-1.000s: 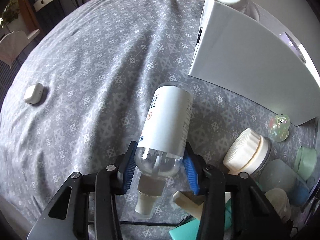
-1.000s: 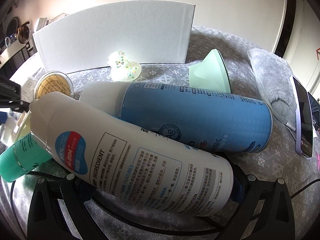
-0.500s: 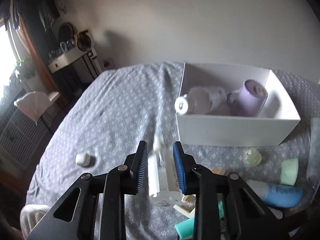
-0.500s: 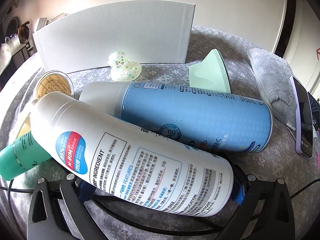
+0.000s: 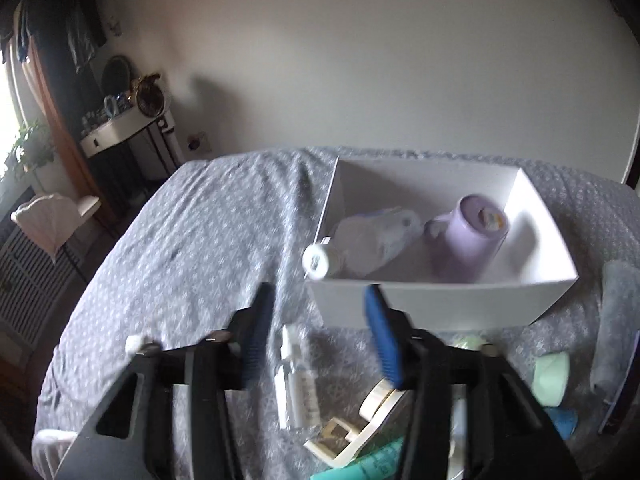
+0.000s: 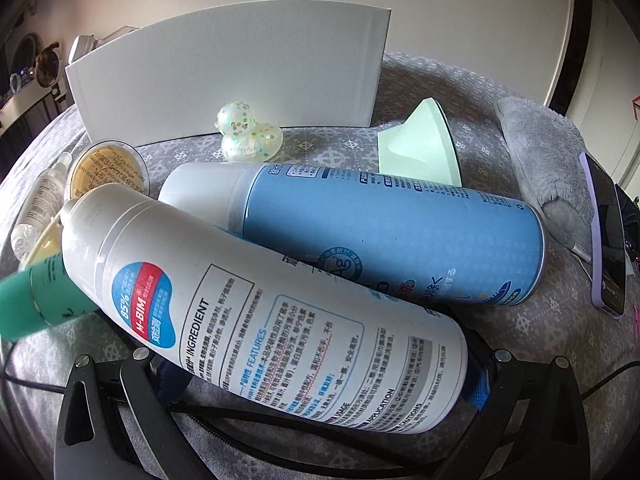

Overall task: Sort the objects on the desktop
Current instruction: 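Lift the alcohol bottle with the left gripper and carry it toward the white box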

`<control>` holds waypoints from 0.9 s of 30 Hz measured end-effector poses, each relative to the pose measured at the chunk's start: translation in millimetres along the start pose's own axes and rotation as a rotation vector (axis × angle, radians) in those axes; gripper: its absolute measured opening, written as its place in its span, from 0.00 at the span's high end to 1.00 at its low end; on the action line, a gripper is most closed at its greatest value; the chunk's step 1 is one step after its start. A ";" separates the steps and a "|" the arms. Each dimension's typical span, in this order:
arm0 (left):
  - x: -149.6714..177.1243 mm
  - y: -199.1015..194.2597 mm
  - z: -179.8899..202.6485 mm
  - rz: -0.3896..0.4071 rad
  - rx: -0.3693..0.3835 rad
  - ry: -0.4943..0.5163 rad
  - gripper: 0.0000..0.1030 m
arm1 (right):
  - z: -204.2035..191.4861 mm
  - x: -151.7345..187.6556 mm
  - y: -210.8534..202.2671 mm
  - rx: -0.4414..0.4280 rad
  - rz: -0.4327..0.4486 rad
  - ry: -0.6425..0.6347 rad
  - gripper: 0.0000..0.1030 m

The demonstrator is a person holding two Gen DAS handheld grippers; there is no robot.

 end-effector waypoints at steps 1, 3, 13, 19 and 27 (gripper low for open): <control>13.6 4.3 -5.4 -0.010 -0.002 -0.002 0.09 | 0.0 0.0 0.0 0.000 0.000 0.000 0.00; 36.2 12.1 -20.5 -0.039 -0.007 -0.050 0.09 | -1.4 -0.7 -0.6 0.000 0.000 0.000 0.00; 120.3 127.9 -50.7 -0.510 0.097 -0.223 0.25 | -1.4 -0.8 -0.2 0.000 0.000 0.000 0.00; 117.4 118.7 -45.2 -0.453 0.068 -0.181 0.61 | -1.2 -0.8 -0.2 0.000 0.000 0.000 0.00; 88.5 52.0 -47.2 -0.243 -0.045 -0.131 0.62 | -1.0 -0.9 0.0 0.000 0.000 0.000 0.00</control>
Point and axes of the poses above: each gripper's, at about its wrist camera, not at the fingertips, and y roughly the way its jaws point, z to its right, x to its underside, the point moved 3 cm from there along y, roughly the way its jaws point, and after that the axes turned 9 degrees about z, right-handed, at the moved point
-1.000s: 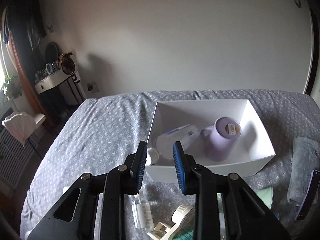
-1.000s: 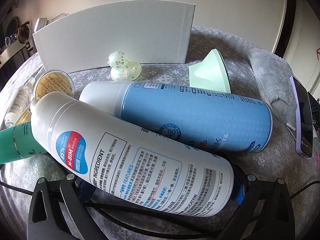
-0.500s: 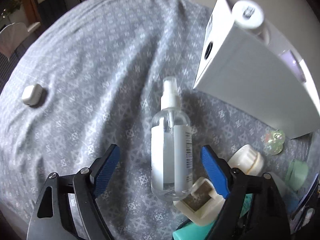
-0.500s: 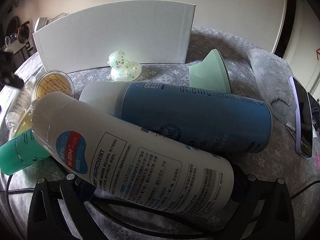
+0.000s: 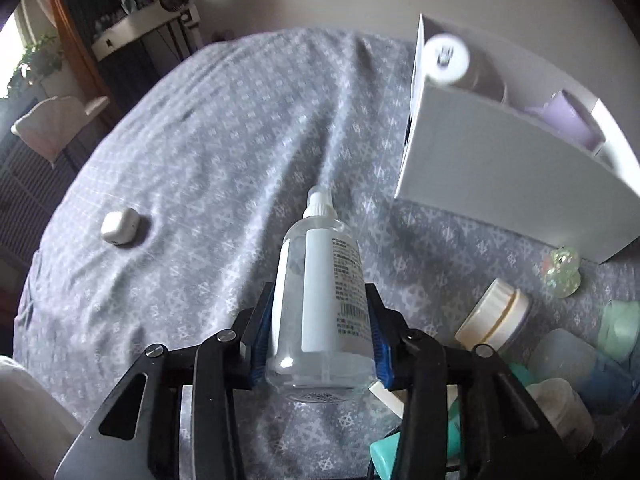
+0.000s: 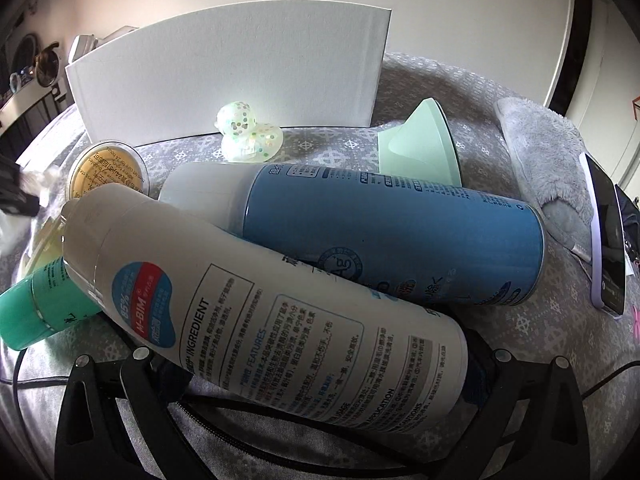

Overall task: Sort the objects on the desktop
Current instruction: 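Lift the alcohol bottle with the left gripper and carry it toward the white box, then lower the alcohol bottle into the box and open the left gripper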

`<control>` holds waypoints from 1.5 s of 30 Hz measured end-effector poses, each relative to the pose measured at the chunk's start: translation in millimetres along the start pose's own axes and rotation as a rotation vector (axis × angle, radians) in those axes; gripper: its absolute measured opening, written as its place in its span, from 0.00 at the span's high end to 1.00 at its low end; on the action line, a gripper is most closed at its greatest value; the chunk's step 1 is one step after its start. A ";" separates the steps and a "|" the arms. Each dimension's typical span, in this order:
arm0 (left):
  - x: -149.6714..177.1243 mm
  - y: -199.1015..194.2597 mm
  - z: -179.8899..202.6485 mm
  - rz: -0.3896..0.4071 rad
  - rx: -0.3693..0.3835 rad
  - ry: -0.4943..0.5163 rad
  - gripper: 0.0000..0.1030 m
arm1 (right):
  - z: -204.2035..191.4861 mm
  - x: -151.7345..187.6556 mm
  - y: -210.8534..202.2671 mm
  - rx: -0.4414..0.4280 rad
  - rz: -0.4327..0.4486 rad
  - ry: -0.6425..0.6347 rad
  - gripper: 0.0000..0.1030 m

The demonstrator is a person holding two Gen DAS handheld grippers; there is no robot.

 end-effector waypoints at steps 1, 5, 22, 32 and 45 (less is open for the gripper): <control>-5.6 -13.3 -0.8 0.038 -0.001 0.001 0.62 | 0.0 0.0 0.0 0.000 0.000 0.000 0.00; -42.1 -59.6 13.7 0.194 0.023 0.046 0.62 | 0.1 0.0 0.1 0.000 0.000 0.000 0.00; -146.8 -24.4 127.6 0.238 0.358 0.154 0.76 | 0.2 -0.2 0.2 0.000 0.001 0.000 0.00; -72.5 -50.8 45.6 0.302 0.238 0.049 0.06 | 0.9 -1.2 1.8 0.000 0.001 -0.001 0.00; 21.4 48.3 -44.9 0.082 0.184 -0.015 0.00 | 1.0 -1.2 2.0 0.000 0.001 -0.001 0.00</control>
Point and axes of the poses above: each gripper's, at about its wrist camera, not at the fingertips, and y roughly the way its jaws point, z to its right, x to its underside, the point moved 3 cm from there along y, roughly the way its jaws point, and after that the axes turned 9 degrees about z, right-handed, at the moved point
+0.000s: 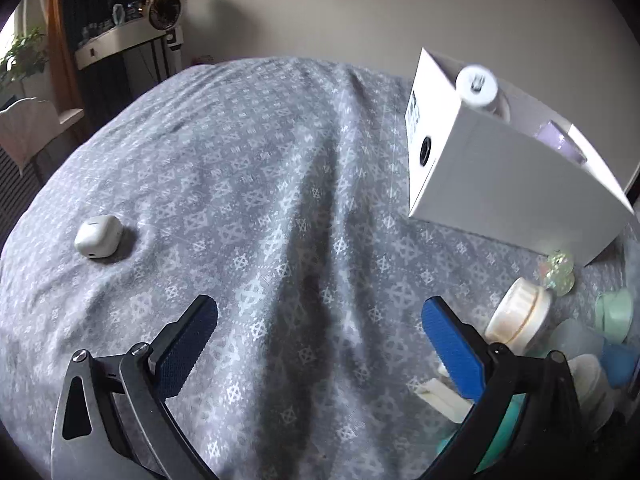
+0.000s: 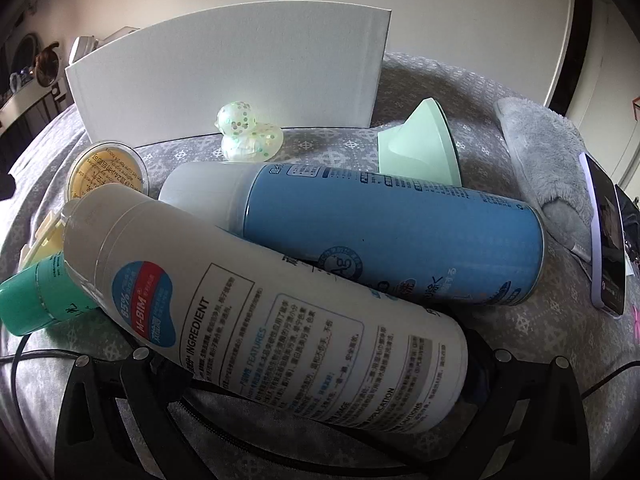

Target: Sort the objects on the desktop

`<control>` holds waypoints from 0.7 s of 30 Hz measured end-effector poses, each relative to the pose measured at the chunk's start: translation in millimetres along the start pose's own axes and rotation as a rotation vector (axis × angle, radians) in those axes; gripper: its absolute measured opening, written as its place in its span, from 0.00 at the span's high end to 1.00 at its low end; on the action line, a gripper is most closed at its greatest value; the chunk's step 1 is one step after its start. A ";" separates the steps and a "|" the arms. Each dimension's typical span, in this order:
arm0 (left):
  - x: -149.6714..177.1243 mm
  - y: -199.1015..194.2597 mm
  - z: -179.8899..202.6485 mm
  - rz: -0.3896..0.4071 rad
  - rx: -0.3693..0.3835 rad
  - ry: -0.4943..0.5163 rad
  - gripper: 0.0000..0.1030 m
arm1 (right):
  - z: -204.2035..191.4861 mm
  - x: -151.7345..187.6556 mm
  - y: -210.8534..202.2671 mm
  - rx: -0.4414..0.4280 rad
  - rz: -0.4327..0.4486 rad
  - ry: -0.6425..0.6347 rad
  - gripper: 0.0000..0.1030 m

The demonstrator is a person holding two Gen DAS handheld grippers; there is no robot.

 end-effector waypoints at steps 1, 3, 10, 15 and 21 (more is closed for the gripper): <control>11.3 19.2 -1.5 -0.074 0.010 0.010 0.00 | 0.0 0.0 0.0 0.000 0.000 0.000 0.00; 22.9 22.9 1.4 0.023 0.000 0.069 0.00 | 0.0 0.0 0.0 0.000 0.000 0.000 0.00; 27.5 14.6 3.6 0.034 -0.003 0.068 0.00 | 3.3 -0.8 0.9 0.000 0.000 0.001 0.00; 28.0 13.6 4.7 0.033 -0.003 0.068 0.00 | 3.2 -0.8 0.8 0.001 0.000 0.001 0.00; 27.9 13.6 4.8 0.033 -0.003 0.069 0.00 | 3.2 -0.9 1.0 0.000 -0.001 0.001 0.00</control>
Point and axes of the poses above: each gripper's, at about its wrist camera, not at the fingertips, and y roughly the way its jaws point, z to its right, x to its underside, the point moved 3 cm from there along y, roughly the way its jaws point, and after that the axes turned 9 degrees about z, right-handed, at the moved point
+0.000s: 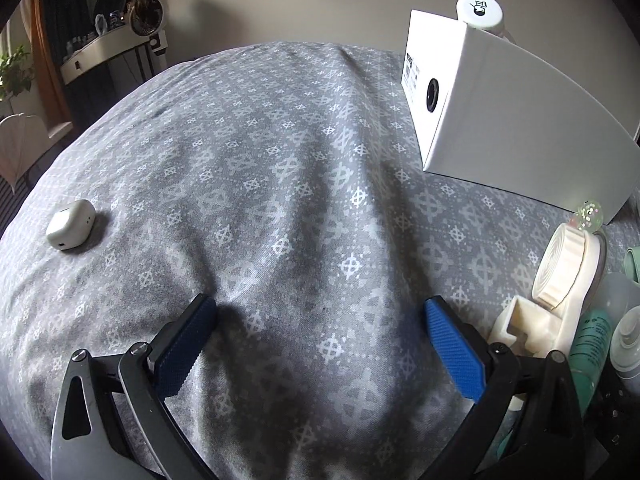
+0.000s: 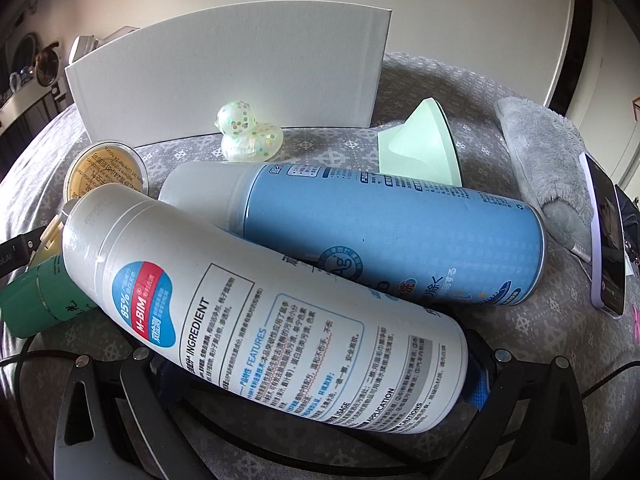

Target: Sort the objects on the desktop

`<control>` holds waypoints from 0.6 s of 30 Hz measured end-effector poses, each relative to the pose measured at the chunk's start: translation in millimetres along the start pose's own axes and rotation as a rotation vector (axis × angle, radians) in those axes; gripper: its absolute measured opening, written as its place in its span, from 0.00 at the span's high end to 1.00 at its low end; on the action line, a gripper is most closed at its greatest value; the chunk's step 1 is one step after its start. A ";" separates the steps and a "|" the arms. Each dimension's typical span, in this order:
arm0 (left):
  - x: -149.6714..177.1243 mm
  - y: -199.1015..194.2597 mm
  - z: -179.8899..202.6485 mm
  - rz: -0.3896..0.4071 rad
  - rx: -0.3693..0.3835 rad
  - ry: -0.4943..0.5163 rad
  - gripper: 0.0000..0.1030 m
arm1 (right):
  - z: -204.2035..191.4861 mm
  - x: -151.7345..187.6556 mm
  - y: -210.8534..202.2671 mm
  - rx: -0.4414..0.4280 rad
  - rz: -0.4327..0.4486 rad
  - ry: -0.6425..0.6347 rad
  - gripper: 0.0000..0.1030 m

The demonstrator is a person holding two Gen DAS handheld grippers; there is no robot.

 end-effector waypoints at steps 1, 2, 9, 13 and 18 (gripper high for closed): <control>-0.2 0.5 -0.7 0.000 0.000 0.000 0.00 | 0.3 -0.7 1.1 -0.001 -0.001 0.000 0.00; -0.2 0.5 -0.6 0.000 0.000 0.000 0.00 | -0.4 -1.0 1.3 0.001 0.001 0.000 0.00; -0.5 1.1 -0.5 0.000 0.000 0.000 0.00 | -1.3 -0.3 0.3 0.002 0.001 -0.001 0.00; -0.5 1.3 -0.3 0.000 0.000 0.000 0.00 | -2.1 0.0 0.6 0.003 0.002 -0.002 0.00; -0.6 1.7 -0.6 0.000 0.000 0.000 0.00 | -3.2 -0.1 0.7 0.005 0.001 -0.004 0.00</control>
Point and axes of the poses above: each gripper's, at about its wrist camera, not at the fingertips, and y roughly the way its jaws point, z to its right, x to its underside, the point moved 3 cm from there along y, roughly the way its jaws point, and after that the axes turned 9 degrees about z, right-handed, at the moved point
